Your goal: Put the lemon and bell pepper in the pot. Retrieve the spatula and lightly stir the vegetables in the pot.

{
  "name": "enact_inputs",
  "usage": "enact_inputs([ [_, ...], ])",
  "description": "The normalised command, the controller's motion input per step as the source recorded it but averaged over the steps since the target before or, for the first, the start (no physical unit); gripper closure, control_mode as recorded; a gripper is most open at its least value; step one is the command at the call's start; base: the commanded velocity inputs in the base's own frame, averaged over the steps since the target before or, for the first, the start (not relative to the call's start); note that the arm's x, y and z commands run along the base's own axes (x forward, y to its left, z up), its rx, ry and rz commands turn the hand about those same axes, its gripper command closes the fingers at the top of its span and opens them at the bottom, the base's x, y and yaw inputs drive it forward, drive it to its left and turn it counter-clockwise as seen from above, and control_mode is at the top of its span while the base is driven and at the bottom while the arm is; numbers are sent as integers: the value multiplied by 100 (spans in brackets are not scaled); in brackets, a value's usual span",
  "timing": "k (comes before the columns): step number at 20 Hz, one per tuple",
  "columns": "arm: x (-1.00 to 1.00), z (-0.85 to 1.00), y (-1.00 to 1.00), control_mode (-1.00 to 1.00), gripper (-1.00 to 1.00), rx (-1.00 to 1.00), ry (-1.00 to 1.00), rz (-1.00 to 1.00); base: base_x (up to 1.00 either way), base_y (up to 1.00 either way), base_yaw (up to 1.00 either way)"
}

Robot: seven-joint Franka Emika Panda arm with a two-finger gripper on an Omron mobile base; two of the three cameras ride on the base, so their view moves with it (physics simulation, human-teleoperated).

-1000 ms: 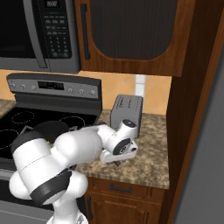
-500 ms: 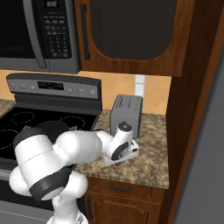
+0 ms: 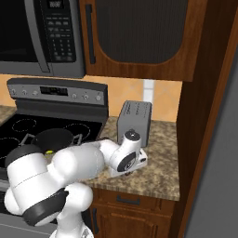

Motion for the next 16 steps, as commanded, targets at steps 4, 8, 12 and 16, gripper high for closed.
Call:
enact_inputs([
  [4,-42,88,13,-100,100,-4,-19,0,0,0,0],
  [8,-19,100,3,-100,100,-2,-3,0,0,0,0],
  [12,-16,100,9,-100,100,-9,0,0,0,0,0],
  [16,-37,100,16,-100,100,-26,0,3,0,0,0],
])
